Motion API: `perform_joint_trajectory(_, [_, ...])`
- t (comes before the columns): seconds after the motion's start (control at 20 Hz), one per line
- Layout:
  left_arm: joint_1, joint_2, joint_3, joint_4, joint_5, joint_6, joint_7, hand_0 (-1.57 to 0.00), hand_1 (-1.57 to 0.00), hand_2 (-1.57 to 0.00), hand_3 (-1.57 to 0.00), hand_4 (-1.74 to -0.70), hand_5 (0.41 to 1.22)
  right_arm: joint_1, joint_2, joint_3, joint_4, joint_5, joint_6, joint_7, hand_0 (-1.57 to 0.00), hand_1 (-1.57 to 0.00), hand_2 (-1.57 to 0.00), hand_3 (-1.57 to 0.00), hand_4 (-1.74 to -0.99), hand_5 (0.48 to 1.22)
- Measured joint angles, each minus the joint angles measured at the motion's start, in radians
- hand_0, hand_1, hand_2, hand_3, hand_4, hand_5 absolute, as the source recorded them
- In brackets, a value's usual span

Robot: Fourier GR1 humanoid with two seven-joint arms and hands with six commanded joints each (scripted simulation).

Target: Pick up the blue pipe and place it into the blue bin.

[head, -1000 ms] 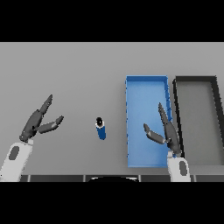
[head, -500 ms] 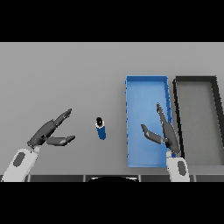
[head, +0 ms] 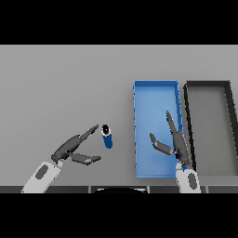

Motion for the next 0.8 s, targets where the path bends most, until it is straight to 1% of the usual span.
perform_joint_trajectory(0.05, [-0.029,-0.033,-0.006,0.046,-0.005,0.0,0.018,0.0,0.0,0.0,0.0,-1.21,0.468,-0.009,0.001,-0.001,0.006,-0.002,0.002,0.017,0.0,0.0,0.0,0.0,-1.229,0.622])
perform_joint_trajectory(0.15, [-0.056,-0.085,-0.021,0.094,-0.015,0.002,0.026,0.0,0.0,0.0,0.0,-1.19,0.467,0.006,0.013,0.005,0.008,-0.001,0.0,0.0,0.0,0.0,0.0,0.0,-1.223,0.618])
perform_joint_trajectory(0.2, [-0.059,-0.103,-0.024,0.113,-0.012,-0.001,0.017,0.0,0.0,0.0,0.0,-1.19,0.469,0.003,0.006,-0.003,0.014,-0.004,0.0,-0.002,0.0,0.0,0.0,0.0,-1.218,0.612])
perform_joint_trajectory(0.25, [-0.078,-0.128,-0.028,0.132,-0.012,-0.001,0.023,0.0,0.0,0.0,0.0,-1.19,0.469,0.014,0.002,-0.002,0.003,-0.005,0.003,-0.014,0.0,0.0,0.0,0.0,-1.212,0.61])
perform_joint_trajectory(0.35, [-0.106,-0.157,-0.043,0.168,-0.029,-0.004,0.026,0.0,0.0,0.0,0.0,-1.15,0.459,0.014,-0.001,-0.005,0.001,0.004,-0.005,0.008,0.0,0.0,0.0,0.0,-1.206,0.606])
perform_joint_trajectory(0.45, [-0.129,-0.178,-0.059,0.198,-0.065,0.006,0.019,0.0,0.0,0.0,0.0,-1.13,0.462,0.02,0.0,-0.005,-0.009,-0.001,-0.004,-0.005,0.0,0.0,0.0,0.0,-1.201,0.605])
perform_joint_trajectory(0.5, [-0.145,-0.187,-0.059,0.222,-0.071,0.003,0.02,0.0,0.0,0.0,0.0,-1.15,0.479,0.025,0.0,-0.002,-0.014,-0.001,-0.001,-0.005,0.0,0.0,0.0,0.0,-1.202,0.606])
perform_joint_trajectory(0.55, [-0.154,-0.206,-0.053,0.237,-0.05,-0.009,0.0,0.0,0.0,0.0,0.0,-1.17,0.495,0.026,-0.001,-0.004,-0.012,-0.004,0.0,0.0,0.0,0.0,0.0,0.0,-1.204,0.607])
perform_joint_trajectory(0.6, [-0.167,-0.232,-0.053,0.265,-0.045,-0.01,-0.002,0.0,0.0,0.0,0.0,-1.19,0.513,0.014,0.005,-0.005,0.0,-0.005,-0.002,0.011,0.0,0.0,0.0,0.0,-1.207,0.607])
perform_joint_trajectory(0.65, [-0.176,-0.25,-0.05,0.277,-0.039,-0.009,-0.014,0.0,0.0,0.0,0.0,-1.21,0.533,0.009,-0.006,-0.021,0.001,-0.027,0.008,0.007,0.0,0.0,0.0,0.0,-1.206,0.606])
perform_joint_trajectory(0.7, [-0.192,-0.27,-0.044,0.3,-0.035,-0.005,-0.022,0.0,0.0,-0.04,-0.01,-1.24,0.558,0.008,-0.011,-0.025,0.003,-0.031,0.011,0.011,0.0,0.0,0.0,0.0,-1.204,0.605])
perform_joint_trajectory(0.75, [-0.194,-0.283,-0.041,0.307,-0.026,-0.006,-0.035,0.0,-0.04,-0.11,-0.04,-1.27,0.585,0.008,-0.013,-0.026,0.01,-0.033,0.017,0.004,0.0,0.0,0.0,0.0,-1.196,0.603])
perform_joint_trajectory(0.8, [-0.198,-0.288,-0.032,0.317,-0.021,-0.005,-0.049,-0.03,-0.14,-0.22,-0.12,-1.29,0.617,0.011,-0.014,-0.028,0.015,-0.024,0.008,0.002,0.0,0.0,0.0,0.0,-1.196,0.605])
